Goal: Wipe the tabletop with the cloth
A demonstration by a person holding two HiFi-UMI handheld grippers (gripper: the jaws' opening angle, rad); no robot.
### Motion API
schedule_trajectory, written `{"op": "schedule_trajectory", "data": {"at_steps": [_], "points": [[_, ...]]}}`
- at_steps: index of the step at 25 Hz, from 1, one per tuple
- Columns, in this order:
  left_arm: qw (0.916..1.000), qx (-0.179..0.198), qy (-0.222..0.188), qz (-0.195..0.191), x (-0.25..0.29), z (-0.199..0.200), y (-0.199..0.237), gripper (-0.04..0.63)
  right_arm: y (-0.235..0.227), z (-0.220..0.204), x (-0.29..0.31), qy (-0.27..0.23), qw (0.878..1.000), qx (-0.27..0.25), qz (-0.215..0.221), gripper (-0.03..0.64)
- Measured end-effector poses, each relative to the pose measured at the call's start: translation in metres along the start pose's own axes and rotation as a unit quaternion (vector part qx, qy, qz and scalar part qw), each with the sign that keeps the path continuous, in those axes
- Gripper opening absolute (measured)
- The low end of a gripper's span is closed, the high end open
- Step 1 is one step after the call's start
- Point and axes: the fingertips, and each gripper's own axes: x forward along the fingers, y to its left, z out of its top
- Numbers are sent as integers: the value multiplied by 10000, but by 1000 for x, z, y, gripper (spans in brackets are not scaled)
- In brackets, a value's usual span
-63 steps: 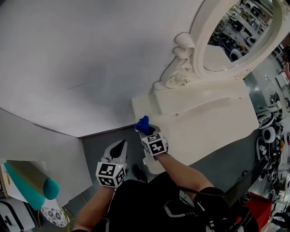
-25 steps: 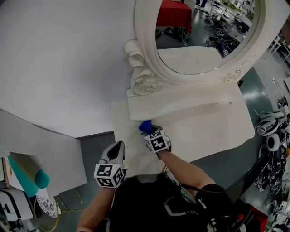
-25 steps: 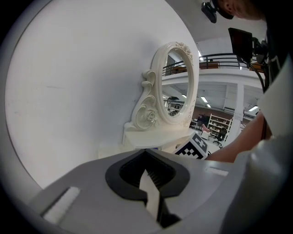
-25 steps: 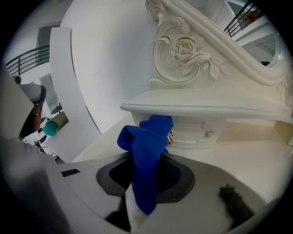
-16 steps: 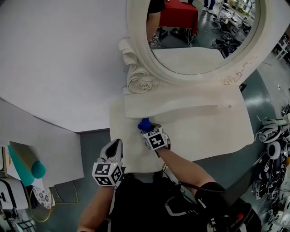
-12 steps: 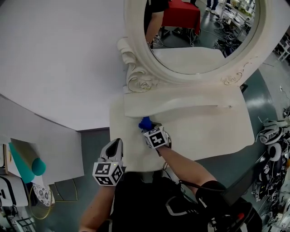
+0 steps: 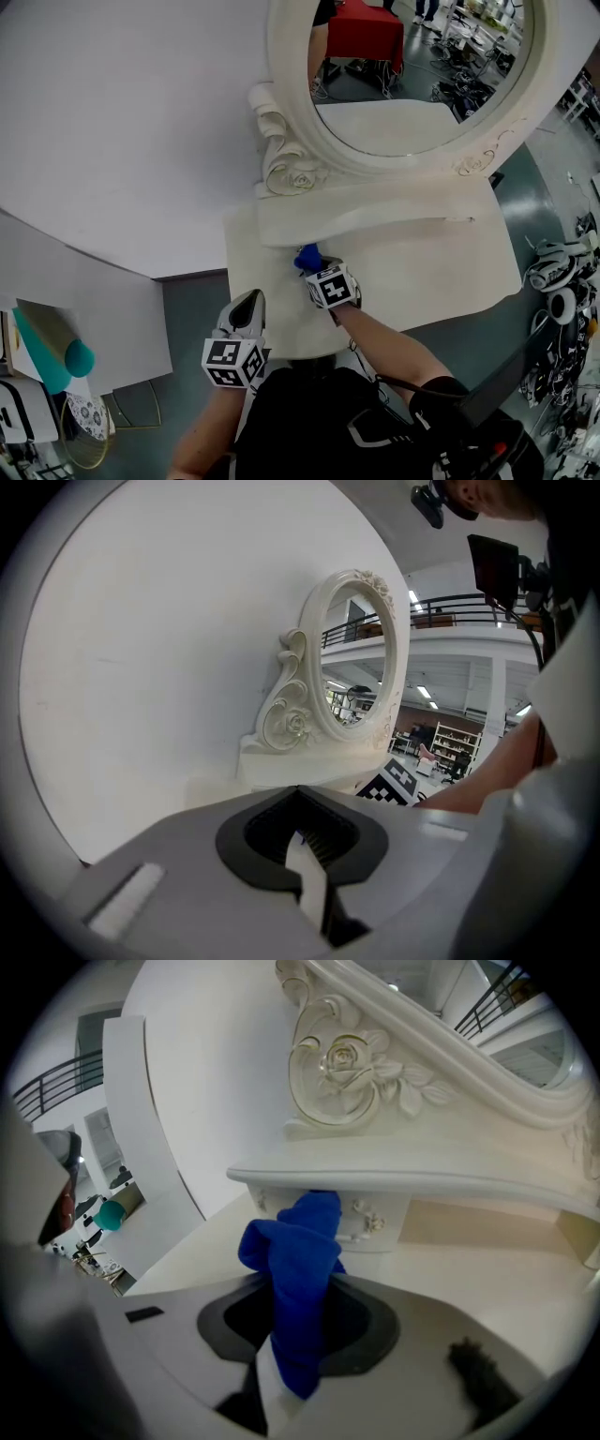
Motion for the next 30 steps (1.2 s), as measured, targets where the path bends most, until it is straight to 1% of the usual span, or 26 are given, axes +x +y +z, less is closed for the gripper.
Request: {"op": "schedule_trajectory", "data": {"at_steps": [3,8,12,15,19,22,26,30], "points": [[9999,22,-44,-125,6,3,5,9,-7,-1,-2,59,9999,10,-145,120],[9994,-97,-74,-334,14,1,15,9,-21,-4,-4,146,9987,284,-391,120],[9985,-131,-152,-514,24,2,17,9,-30,-5,-6,186,9981,337,-484,120],[9982,-159,-170,-561,27,5,18,9,-34,-5,-7,227,9976,357,-547,120],[9981,-119,-172,-584,31,8,10,9,-41,-5,-11,209,9975,386,-547,120],[9982,-42,-186,-565,38,11,0,9,-46,-8,-15,179,9982,371,-444,120],[9990,-134,-181,-394,47,11,-5,9,-47,-6,-14,99,9991,320,-254,120],[9995,-164,-157,-213,57,12,-25,9,-61,-6,-20,85,9994,328,-118,120]]}}
